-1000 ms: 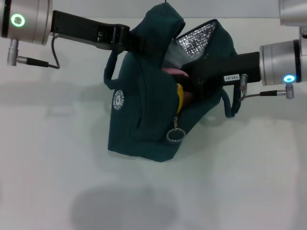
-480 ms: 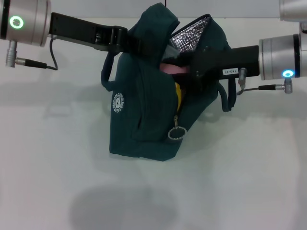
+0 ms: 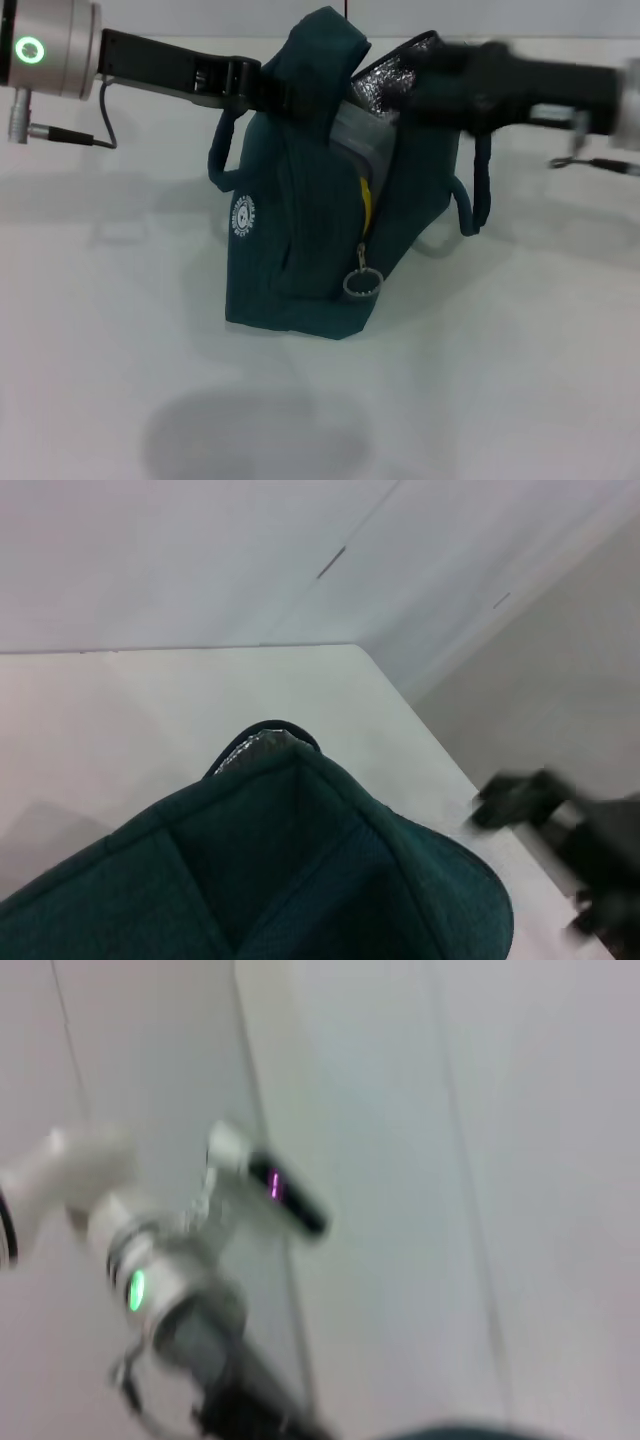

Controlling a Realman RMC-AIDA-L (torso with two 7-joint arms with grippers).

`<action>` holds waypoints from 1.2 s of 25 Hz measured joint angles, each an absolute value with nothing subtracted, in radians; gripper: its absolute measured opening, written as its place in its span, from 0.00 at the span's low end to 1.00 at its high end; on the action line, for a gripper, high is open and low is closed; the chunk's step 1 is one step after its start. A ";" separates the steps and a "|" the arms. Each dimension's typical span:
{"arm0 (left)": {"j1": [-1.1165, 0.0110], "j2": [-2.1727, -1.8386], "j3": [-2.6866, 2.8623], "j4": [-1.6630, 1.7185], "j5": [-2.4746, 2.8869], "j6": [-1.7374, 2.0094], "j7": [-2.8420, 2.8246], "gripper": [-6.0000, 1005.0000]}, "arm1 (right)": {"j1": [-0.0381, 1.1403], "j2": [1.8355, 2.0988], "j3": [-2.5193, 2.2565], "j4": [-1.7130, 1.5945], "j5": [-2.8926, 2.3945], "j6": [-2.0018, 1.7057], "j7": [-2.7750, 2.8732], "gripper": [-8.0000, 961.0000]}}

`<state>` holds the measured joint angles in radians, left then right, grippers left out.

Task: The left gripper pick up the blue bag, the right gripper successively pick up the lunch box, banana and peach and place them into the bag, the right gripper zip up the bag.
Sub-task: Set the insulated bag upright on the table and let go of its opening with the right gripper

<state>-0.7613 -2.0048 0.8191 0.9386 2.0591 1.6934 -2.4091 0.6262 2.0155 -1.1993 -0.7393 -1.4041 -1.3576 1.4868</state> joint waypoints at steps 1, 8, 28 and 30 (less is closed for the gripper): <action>-0.761 -2.005 0.819 0.939 2.059 1.693 -2.407 0.04 | 0.548 2.015 -1.147 -0.773 -1.322 -1.407 1.419 0.66; -0.752 -2.004 0.819 0.939 2.059 1.692 -2.402 0.04 | 0.402 2.013 -0.995 -0.731 -1.257 -1.434 1.294 0.65; -0.758 -2.007 0.822 0.937 2.060 1.669 -2.393 0.04 | 0.689 2.028 -1.169 -0.415 -1.337 -0.894 1.157 0.65; -0.753 -2.008 0.821 0.937 2.060 1.669 -2.393 0.04 | 0.694 2.028 -1.166 -0.423 -1.310 -0.843 1.146 0.65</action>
